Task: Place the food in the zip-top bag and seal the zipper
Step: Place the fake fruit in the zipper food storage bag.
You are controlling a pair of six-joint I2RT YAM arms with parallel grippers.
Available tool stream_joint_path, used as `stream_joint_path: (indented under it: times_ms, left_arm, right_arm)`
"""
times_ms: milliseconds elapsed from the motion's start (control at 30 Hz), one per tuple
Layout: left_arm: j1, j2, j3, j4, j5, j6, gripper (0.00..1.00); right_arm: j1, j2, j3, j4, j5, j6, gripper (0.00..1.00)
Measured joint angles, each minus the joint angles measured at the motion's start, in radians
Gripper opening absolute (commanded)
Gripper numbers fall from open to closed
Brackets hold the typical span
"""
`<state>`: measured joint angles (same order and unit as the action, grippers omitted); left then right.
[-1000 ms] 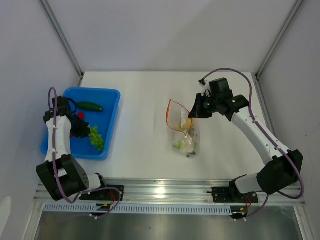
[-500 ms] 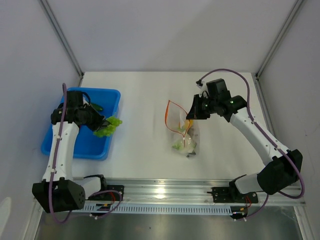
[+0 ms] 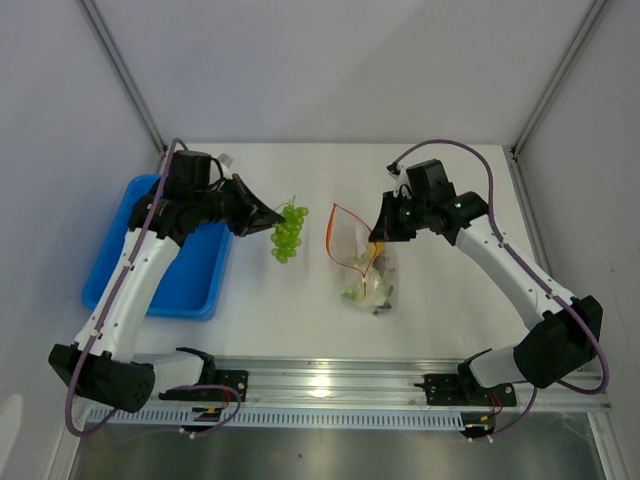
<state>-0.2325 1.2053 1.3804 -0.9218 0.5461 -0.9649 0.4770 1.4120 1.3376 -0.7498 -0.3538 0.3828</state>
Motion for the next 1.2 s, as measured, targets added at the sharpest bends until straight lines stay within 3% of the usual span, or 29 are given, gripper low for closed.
stream_joint_path:
  times_ms: [433, 867, 1200]
  left_arm:
    - [-0.162, 0.192, 0.141, 0.191, 0.124, -0.151, 0.01]
    - [-0.239, 0.34, 0.161, 0.334, 0.193, -0.242, 0.01]
    - [-0.251, 0.367, 0.143, 0.377, 0.195, -0.239, 0.01]
  right_arm:
    - [0.035, 0.0, 0.0, -0.001, 0.005, 0.01, 0.0]
    - [0.036, -0.01, 0.0, -0.002, -0.048, 0.01, 0.0]
    - [-0.103, -0.048, 0.0, -0.009, -0.228, 0.043, 0.0]
